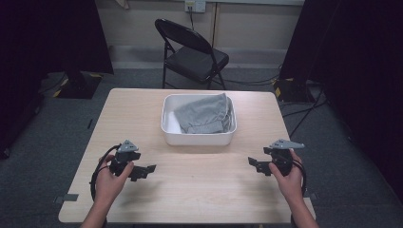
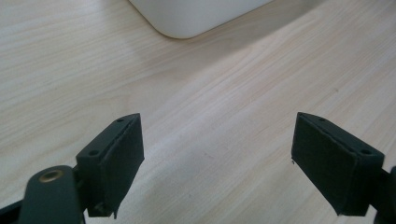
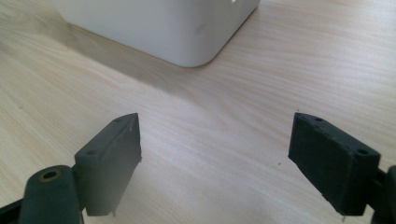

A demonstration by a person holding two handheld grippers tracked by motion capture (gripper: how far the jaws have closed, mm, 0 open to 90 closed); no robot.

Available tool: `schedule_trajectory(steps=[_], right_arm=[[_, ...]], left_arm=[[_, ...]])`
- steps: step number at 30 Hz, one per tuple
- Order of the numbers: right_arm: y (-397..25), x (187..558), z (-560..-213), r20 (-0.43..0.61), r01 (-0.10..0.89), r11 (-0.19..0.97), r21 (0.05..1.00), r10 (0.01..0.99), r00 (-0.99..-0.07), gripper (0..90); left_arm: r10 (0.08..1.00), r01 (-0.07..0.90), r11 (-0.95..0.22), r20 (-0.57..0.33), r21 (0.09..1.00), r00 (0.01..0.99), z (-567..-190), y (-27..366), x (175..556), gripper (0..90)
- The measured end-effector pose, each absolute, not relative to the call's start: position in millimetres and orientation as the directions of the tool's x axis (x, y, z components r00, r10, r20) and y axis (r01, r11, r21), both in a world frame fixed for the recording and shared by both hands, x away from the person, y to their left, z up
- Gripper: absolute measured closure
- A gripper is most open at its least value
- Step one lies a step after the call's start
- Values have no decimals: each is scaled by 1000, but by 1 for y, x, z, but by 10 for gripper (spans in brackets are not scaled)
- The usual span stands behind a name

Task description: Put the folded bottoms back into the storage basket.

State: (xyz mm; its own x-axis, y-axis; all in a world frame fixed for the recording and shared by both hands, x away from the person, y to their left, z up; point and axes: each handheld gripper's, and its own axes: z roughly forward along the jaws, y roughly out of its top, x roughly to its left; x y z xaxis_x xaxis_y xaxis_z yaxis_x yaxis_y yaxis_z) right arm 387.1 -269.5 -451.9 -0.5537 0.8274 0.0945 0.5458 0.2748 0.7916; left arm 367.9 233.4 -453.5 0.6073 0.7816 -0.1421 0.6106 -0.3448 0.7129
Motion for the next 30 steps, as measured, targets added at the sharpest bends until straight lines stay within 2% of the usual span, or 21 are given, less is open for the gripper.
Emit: schedule_trajectory(steps=[30], right_arm=[[-282, 361, -483, 72, 559, 329, 761, 814, -576, 165]], left_arm=[[791, 620, -368, -118, 693, 600, -480, 253, 351, 168]])
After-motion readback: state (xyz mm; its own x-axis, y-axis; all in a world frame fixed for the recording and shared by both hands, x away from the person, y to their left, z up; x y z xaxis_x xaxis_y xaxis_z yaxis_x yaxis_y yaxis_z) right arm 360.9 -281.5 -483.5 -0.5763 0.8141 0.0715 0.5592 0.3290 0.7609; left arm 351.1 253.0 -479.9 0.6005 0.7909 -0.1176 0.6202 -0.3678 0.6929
